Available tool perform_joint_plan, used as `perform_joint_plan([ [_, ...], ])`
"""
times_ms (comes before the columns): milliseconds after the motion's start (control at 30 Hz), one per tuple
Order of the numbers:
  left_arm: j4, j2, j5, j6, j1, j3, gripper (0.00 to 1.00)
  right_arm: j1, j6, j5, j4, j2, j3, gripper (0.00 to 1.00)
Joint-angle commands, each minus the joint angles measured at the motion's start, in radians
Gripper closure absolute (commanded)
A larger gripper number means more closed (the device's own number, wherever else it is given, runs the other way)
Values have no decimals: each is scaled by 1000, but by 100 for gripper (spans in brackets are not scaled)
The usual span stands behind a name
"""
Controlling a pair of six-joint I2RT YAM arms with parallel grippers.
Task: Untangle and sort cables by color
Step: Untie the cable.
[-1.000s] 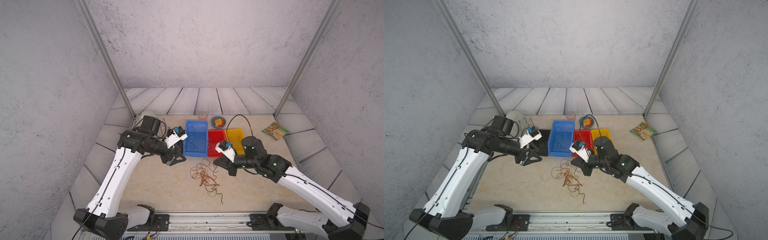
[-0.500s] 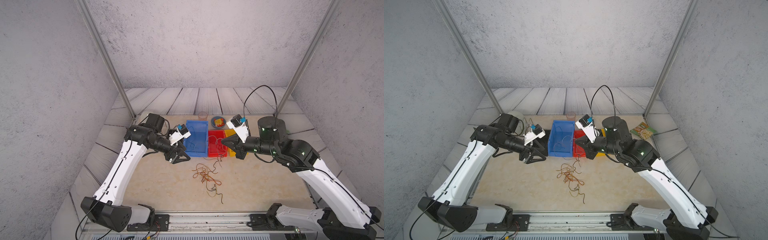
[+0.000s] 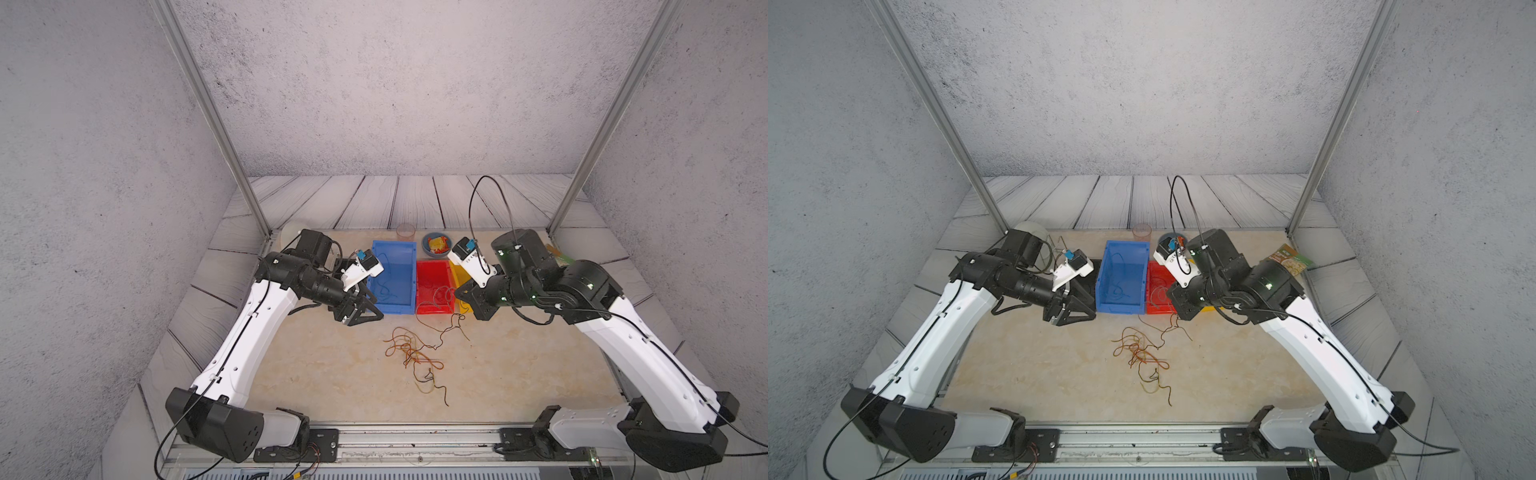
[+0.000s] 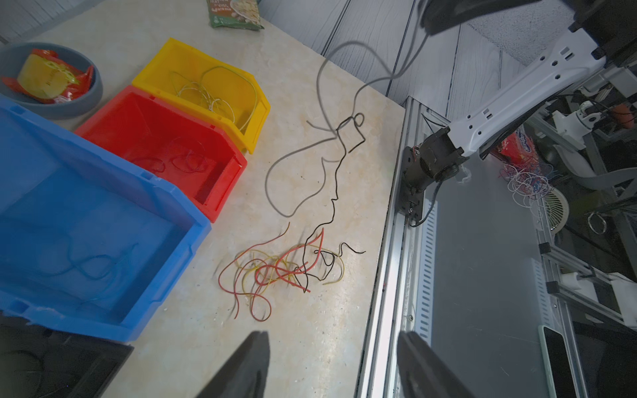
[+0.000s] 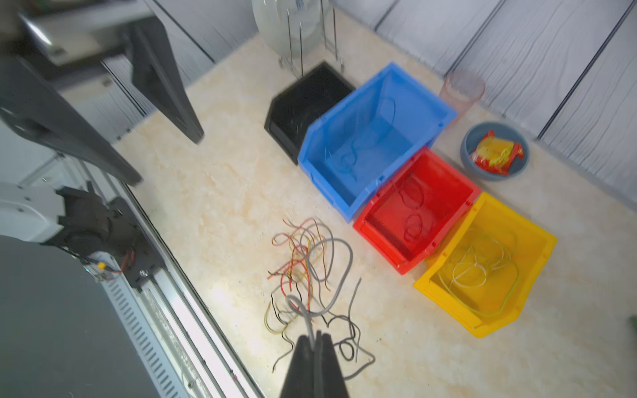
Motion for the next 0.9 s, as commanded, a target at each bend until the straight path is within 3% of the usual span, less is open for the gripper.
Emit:
perform_joint_plan([
  [0,35,14,72,59,-8,-23,37,-15,52,134,4,29,-124,100],
  [100,125,13,-5,55,-34,-96,35,-46,76,213,66,19,-248,100],
  [267,275,14,-176,85,-166,-243,30,-135,122,133,66,68,-356,100],
  [400,457,33,-185,100,-264,-333,27,-209,152,51,42,110,-377,100],
  [533,606,113,-215,84,-330,-350,27,-248,171,57,43,107,-374,100],
  [667,718,175,-168,56,-370,-337,27,-265,195,15,112,30,-383,100],
  [867,780,195,13,73,-372,-336,26,-274,376,-231,351,-133,-378,100],
])
